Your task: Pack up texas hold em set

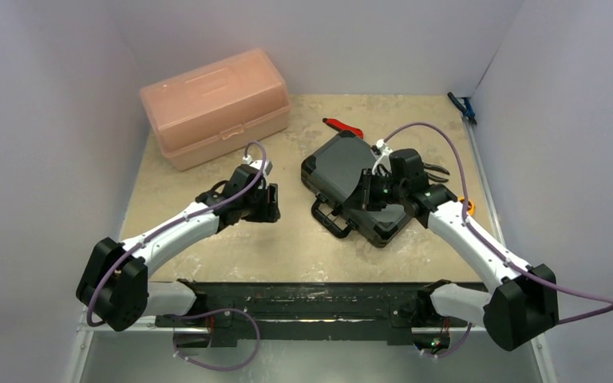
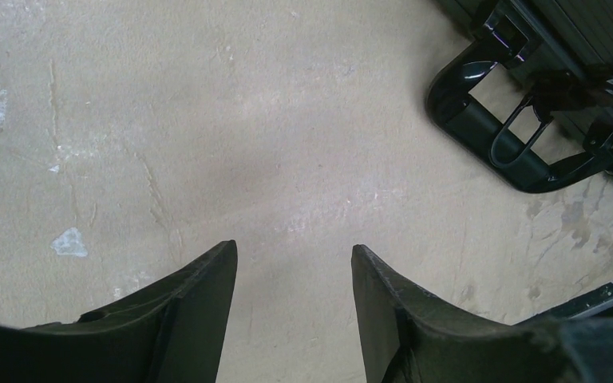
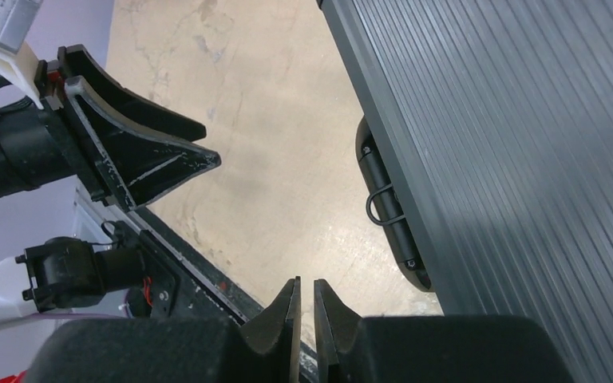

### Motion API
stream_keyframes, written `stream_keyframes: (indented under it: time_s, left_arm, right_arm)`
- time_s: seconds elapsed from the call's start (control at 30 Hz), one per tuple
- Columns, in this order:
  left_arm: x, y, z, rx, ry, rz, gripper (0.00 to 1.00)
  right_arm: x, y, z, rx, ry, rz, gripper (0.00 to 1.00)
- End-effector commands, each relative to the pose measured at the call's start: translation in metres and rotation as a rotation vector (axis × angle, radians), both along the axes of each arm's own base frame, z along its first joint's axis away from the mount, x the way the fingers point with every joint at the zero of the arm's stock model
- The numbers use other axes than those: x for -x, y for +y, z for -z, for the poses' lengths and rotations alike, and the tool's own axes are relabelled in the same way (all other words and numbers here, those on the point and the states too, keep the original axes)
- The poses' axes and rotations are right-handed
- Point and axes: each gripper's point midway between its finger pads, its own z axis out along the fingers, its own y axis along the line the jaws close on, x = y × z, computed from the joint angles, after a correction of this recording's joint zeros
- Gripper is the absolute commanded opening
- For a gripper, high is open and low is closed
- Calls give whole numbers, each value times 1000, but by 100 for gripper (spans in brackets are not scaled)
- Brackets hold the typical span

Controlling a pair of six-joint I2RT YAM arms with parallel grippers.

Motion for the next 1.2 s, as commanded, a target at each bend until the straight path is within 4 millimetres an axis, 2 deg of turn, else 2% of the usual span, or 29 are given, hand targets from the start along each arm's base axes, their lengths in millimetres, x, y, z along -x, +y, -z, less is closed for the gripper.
stream_keyframes:
  time_s: [0.0, 0.2, 0.43, 0.57, 0.67, 0.9, 0.97, 1.1, 1.17]
  left_arm:
    - [-3, -11, -12, 76, -39, 17, 54]
    - [1, -18, -6, 85, -23, 40, 53]
    - [0, -26, -3, 98, -15, 60, 52]
    - [0, -30, -2, 98, -13, 67, 52]
    - [0, -31, -2, 99, -13, 68, 51]
    - [-2, -40, -5, 113, -16, 90, 50]
    - [-2, -42, -6, 112, -16, 94, 50]
    - [-3, -45, -6, 113, -17, 99, 49]
    - [-3, -46, -5, 113, -14, 102, 49]
  right_arm:
    - [-1, 9, 4, -27, -14, -23, 13]
    - [-1, 2, 35, 38, 56, 23, 13]
    - [0, -19, 82, 168, 170, 126, 10]
    - [1, -25, 93, 201, 193, 151, 8]
    - [0, -27, 95, 215, 193, 160, 8]
    - [-12, -19, 79, 191, 152, 136, 5]
    - [-16, -12, 59, 147, 97, 112, 3]
    - [-28, -4, 4, 68, -49, 95, 7]
    - [-33, -2, -12, 59, -74, 96, 8]
